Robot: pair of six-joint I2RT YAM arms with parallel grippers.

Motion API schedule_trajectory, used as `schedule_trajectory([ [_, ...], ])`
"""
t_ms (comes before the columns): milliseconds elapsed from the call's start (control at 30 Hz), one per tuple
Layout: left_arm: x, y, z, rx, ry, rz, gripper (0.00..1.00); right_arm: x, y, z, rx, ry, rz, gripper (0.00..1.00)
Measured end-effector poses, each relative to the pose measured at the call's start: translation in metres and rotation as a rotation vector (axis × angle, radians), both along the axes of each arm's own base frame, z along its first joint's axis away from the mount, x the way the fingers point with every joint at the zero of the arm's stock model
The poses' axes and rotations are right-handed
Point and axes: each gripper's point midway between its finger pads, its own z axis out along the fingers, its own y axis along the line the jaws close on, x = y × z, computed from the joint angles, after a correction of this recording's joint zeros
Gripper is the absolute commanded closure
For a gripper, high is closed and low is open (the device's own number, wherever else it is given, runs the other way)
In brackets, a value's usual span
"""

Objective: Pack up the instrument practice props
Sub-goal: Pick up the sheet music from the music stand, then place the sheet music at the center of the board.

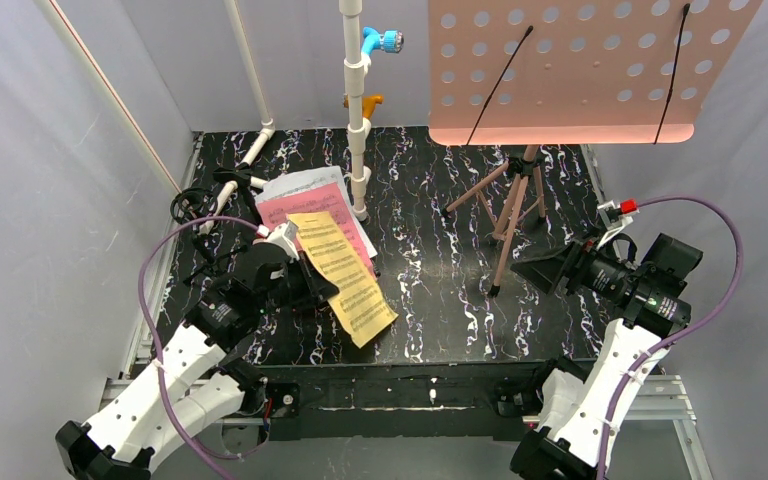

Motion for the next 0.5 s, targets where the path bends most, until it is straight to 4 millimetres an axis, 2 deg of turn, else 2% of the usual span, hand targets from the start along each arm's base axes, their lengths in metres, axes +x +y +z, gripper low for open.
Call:
schedule_trajectory([
  [300,0.015,0.022,0.006,0.053,-0.021,0.053,1.0,0.001,-0.001,-0.001,-0.013,-0.011,0.001,0.02],
  [500,0.028,0.036,0.003,0.086,-0.013,0.083,1.0,0.001,-0.001,-0.001,-0.016,-0.012,-0.001,0.02],
])
